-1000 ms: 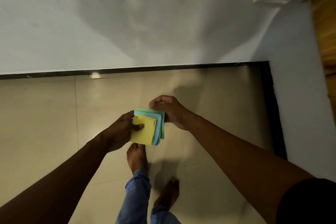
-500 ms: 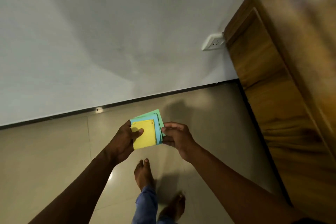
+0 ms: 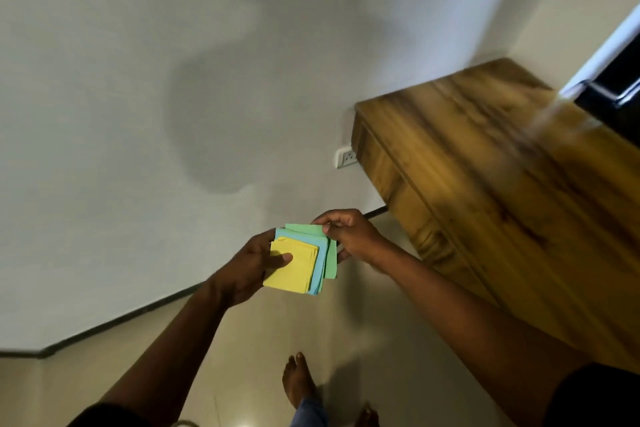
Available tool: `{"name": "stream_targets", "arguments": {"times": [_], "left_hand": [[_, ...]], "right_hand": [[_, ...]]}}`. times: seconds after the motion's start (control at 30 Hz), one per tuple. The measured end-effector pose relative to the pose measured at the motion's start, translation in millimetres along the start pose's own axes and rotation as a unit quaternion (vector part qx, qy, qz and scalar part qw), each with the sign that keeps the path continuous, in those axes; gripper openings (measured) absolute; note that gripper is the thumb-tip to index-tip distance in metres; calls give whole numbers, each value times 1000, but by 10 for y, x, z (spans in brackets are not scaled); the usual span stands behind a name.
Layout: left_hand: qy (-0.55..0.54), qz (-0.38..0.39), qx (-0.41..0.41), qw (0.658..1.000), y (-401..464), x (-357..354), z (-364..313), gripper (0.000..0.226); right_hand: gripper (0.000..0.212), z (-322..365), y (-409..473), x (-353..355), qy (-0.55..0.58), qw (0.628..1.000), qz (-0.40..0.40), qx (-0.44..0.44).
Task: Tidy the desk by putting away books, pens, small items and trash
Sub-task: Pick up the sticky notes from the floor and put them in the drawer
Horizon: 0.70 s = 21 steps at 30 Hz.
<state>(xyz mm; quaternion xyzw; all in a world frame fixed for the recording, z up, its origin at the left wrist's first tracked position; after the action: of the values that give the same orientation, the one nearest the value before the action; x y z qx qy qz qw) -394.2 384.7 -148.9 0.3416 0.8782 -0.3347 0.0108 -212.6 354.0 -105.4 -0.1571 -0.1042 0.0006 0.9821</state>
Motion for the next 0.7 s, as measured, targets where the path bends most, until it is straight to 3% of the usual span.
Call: {"name": "stream_targets", "arguments": {"times": [0.17,0.3,0.4,0.57,0.7], "left_hand": [[-5,-11,-7,1000,-57,-526,-307,39],[-29,-21,-12,999,35,-925,-469,37],[-43,-30,-22,998,142,-1255,-526,36],[-14,-26,-46,999,295,-1756,-722,33],[56,-21,-63,996,604,-2097,-940,35]], "right_hand": [[23,204,-243,369,1,995,-95,23],[19,112,-522,640,112,975,-192,-11],[31,-3,-708,736,164,959,-228,-27],[60,-81,-882,1074,118,962,-246,-2],[63,-231,-955,1524,91,948,-304,-11]]}}
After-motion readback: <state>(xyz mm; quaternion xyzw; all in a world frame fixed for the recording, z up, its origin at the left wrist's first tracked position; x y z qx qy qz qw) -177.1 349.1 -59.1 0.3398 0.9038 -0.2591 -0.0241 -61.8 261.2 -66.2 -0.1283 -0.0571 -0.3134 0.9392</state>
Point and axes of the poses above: each hand's wrist, its own y-axis towards the middle knuckle, its own x-axis out of the back of the hand, z = x × y, the point moved 8 cm from there along y, towards the middle knuckle, and after that the axes turned 8 degrees about x, right-handed, at the moved point
